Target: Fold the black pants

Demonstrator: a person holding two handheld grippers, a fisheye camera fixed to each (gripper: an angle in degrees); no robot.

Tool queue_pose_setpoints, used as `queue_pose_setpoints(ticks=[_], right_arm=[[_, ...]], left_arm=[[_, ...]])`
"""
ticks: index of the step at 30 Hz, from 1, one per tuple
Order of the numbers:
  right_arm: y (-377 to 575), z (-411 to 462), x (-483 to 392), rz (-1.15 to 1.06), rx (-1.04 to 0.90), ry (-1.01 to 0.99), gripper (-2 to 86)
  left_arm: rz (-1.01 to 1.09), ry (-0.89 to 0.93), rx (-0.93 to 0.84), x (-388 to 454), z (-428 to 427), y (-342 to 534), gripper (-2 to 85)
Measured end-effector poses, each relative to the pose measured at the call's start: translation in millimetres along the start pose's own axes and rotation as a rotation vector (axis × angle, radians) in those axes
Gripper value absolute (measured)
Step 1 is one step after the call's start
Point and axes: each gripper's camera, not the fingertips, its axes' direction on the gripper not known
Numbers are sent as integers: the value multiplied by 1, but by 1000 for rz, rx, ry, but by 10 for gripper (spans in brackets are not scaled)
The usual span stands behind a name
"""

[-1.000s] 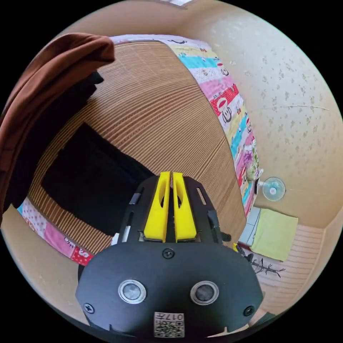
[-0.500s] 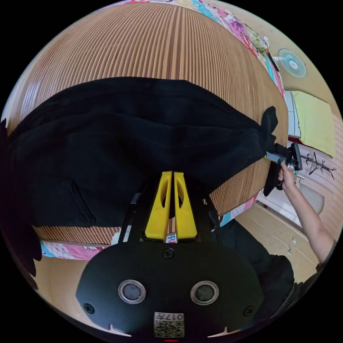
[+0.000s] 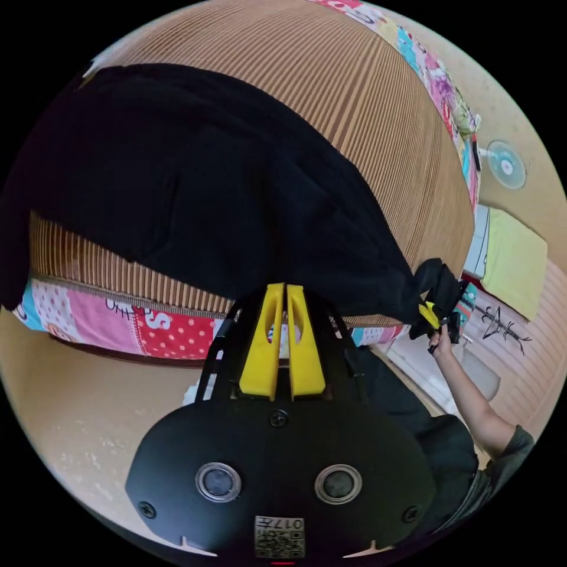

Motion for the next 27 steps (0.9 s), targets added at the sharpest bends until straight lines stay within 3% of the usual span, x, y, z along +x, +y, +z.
queue_pose_setpoints(ticks=[5, 9, 14, 18, 21, 24, 26, 27], right_arm=[[-47, -27, 3, 106, 118, -68, 119], [-75, -7, -16, 156, -1, -32, 32], [-55, -38, -95, -175, 38, -137, 10], [15, -91, -107, -236, 215, -68, 7], [66, -108, -66, -159, 319, 36, 7], [93, -88, 24, 169, 262, 129, 11], [130, -74, 87, 407, 258, -33, 13], [141, -73, 93, 416, 301, -96, 13]], left_arm=[[-174, 115, 81, -26, -8, 31, 7], [-266, 155, 91, -37, -11, 36, 40], [-260, 157, 109, -36, -30, 17, 55], [-200, 125, 138, -29, -48, -7, 71], [-179, 155, 188, -27, -61, -30, 93], [-178, 165, 209, -26, -67, -57, 101], [-177, 174, 229, -25, -72, -79, 108], [-177, 176, 232, -25, -72, -84, 109]])
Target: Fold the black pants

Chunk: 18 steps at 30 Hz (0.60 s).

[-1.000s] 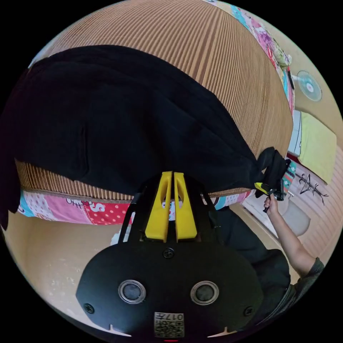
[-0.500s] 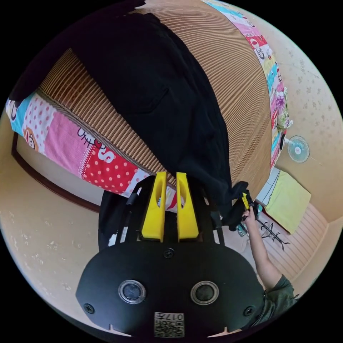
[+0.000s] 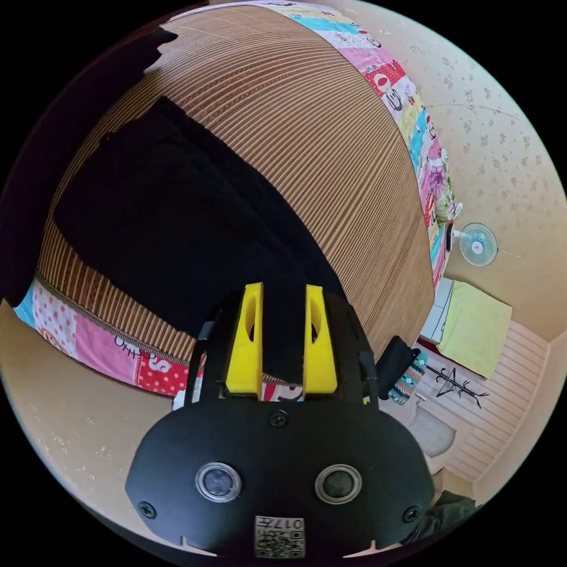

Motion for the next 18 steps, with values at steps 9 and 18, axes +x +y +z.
queue_pose_setpoints(ticks=[9, 18], right_arm=[[70, 62, -26, -118, -21, -273, 18], [35, 153, -152, -225, -139, -40, 124]], left_arm=[[-133, -58, -92, 11, 46, -47, 82], [-87, 131, -200, -11, 32, -67, -9]])
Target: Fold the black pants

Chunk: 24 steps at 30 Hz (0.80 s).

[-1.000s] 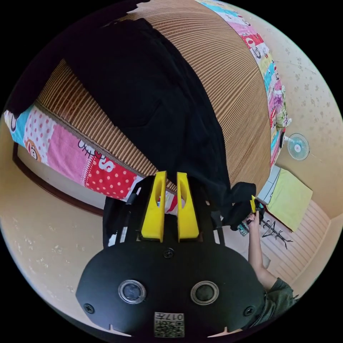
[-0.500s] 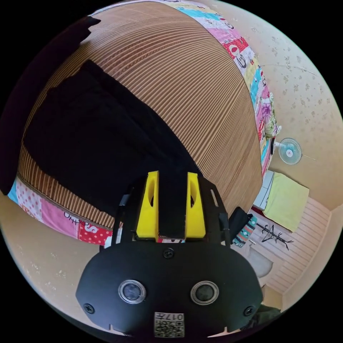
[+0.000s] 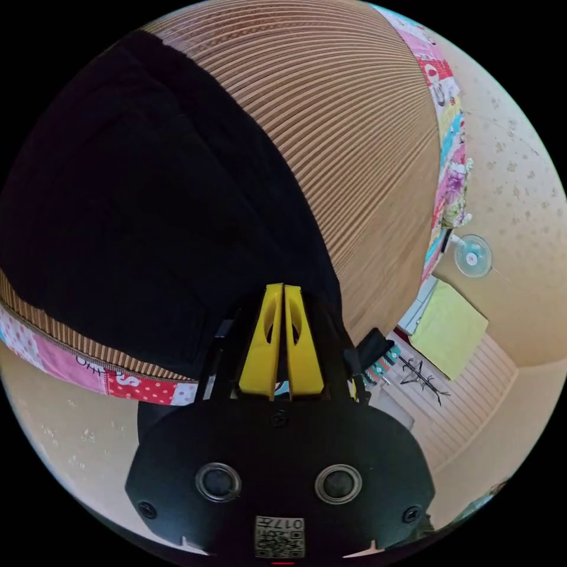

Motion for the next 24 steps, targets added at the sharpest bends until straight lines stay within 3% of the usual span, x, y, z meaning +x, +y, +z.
queue_pose_setpoints(ticks=[4, 7, 10, 14, 18, 24], right_arm=[[-46, 37, -15, 100, -33, 130, 166], [-69, 57, -14, 198, -56, 242, 148], [-82, 71, -15, 225, -89, 371, 103], [-92, 82, -15, 174, -122, 392, 92], [-95, 88, -13, 148, -132, 389, 89], [-102, 104, -18, 157, -134, 428, 89]], left_arm=[[193, 28, 29, 18, -20, 16, -9], [251, 38, 44, 26, -26, 27, -6], [201, -22, 30, 30, -24, 26, 5], [68, -98, 40, 43, -6, 13, 143], [-41, -158, 37, 59, 17, -4, 151], [-119, -422, 71, 83, 39, -12, 92]])
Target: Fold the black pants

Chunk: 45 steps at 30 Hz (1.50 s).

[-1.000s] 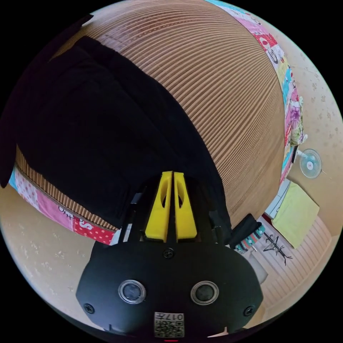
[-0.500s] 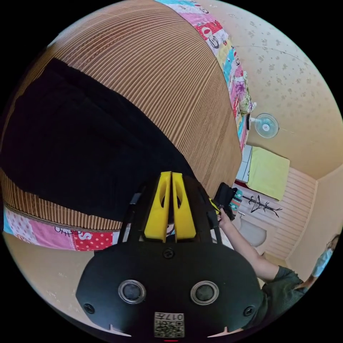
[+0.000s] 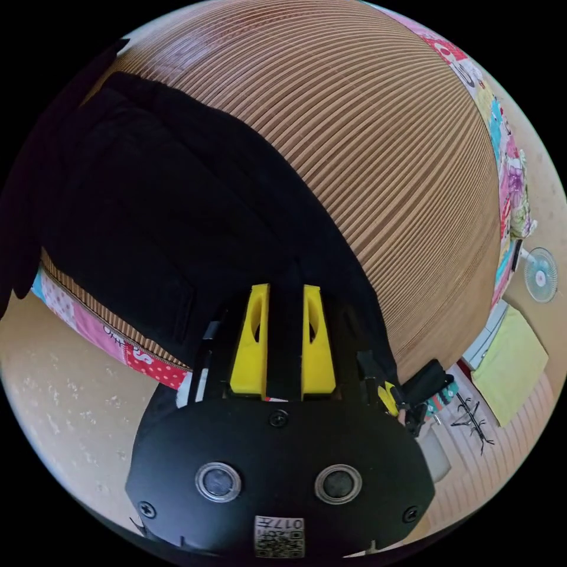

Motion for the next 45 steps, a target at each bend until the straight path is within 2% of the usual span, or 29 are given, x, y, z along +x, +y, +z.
queue_pose_setpoints(ticks=[5, 10, 16, 22, 24, 27, 29, 32, 35, 37, 41, 45], right_arm=[[2, 9, -8, 56, 33, -3, 106], [1, 15, -9, 136, 53, -103, 140], [7, 32, -42, 186, 100, 96, 134], [22, 39, -42, 186, 135, 105, 111], [25, 37, -36, 167, 114, 74, 90], [36, 32, -19, 91, 115, -33, 36], [53, 28, -1, 67, 136, -143, 27], [81, 21, 19, 64, 195, -288, 22], [110, 11, 28, 65, 244, -394, 18], [127, 3, 27, 54, 275, -429, 17], [151, -16, 12, 26, 343, -459, 15], [152, -29, -4, 20, 365, -514, 14]], left_arm=[[-57, -4, 100, 12, -1, 17, 101], [-74, 46, 73, 12, -5, 14, 118], [-133, -70, -46, 27, -4, -7, 117], [-67, -96, -77, 14, -5, -4, 86], [-9, -103, -66, 9, -7, 2, 67], [100, -16, 0, -10, -13, 21, 44], [160, 151, 86, -42, -18, 42, 37], [149, 400, 109, -87, -23, 63, 32], [192, 515, 113, -111, -36, 80, 27], [241, 513, 127, -116, -49, 89, 25], [317, 399, 109, -109, -65, 96, 23], [255, 382, 67, -110, -62, 91, 24]])
